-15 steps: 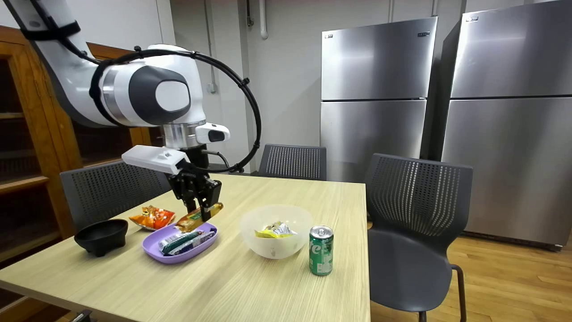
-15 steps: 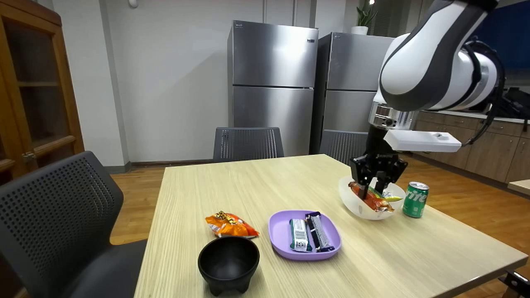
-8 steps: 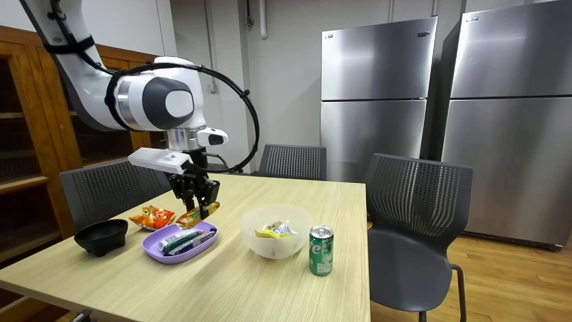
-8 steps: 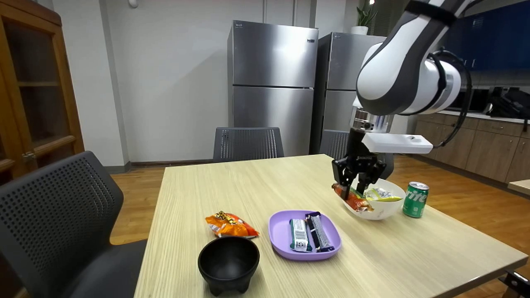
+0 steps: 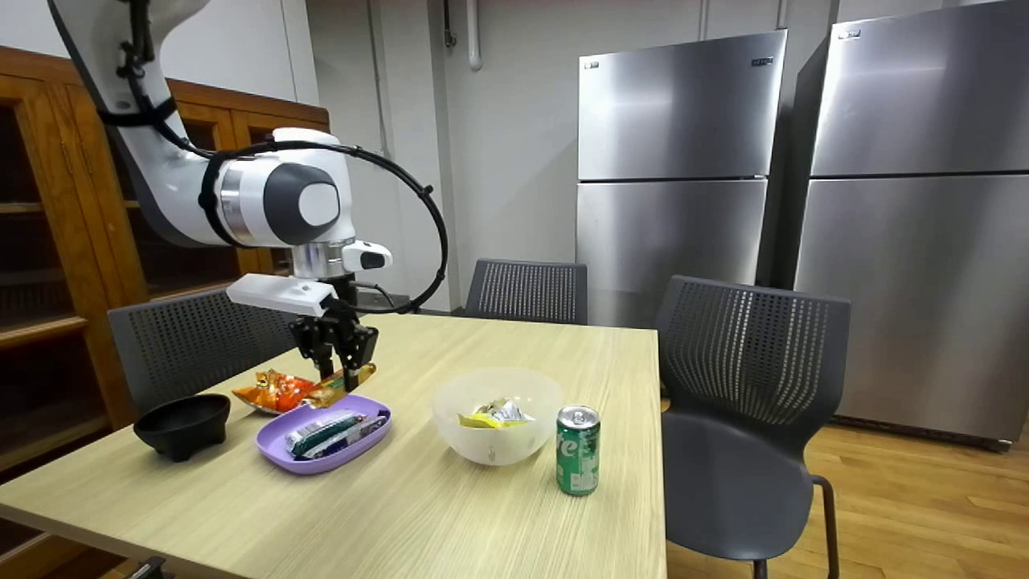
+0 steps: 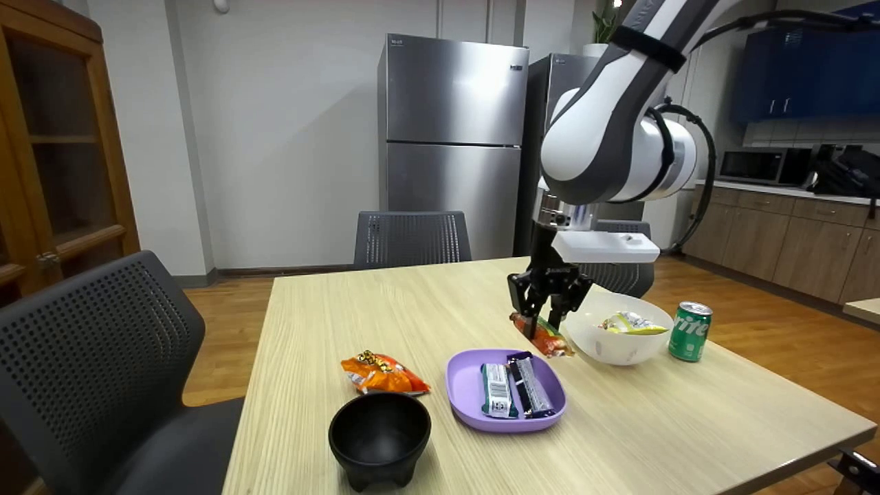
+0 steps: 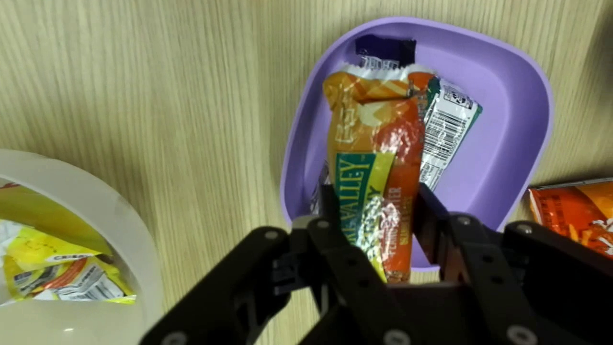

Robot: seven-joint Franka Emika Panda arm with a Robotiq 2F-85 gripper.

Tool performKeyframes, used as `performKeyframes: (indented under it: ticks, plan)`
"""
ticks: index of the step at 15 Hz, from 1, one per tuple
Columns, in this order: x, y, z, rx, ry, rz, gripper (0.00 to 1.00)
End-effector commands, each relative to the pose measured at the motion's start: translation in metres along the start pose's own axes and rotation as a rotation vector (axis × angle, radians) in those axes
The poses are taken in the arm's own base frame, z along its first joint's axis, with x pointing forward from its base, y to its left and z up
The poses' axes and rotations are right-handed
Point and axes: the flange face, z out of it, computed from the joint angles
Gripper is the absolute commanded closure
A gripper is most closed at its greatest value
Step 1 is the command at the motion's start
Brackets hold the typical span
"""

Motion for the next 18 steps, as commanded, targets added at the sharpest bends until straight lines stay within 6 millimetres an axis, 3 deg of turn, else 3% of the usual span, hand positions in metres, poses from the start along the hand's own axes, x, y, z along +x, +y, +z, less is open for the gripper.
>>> performKeyframes:
  ticks: [1, 11, 18]
  plan:
    - [0.019, -0.022, 0.011, -0.003, -0.028, -0.009, 0.84]
    - [0.049, -0.075, 0.042, 0.038, -0.07, -0.05, 0.84]
    - [0.044, -0.082, 0.057, 0.033, -0.139, 0.023, 0.84]
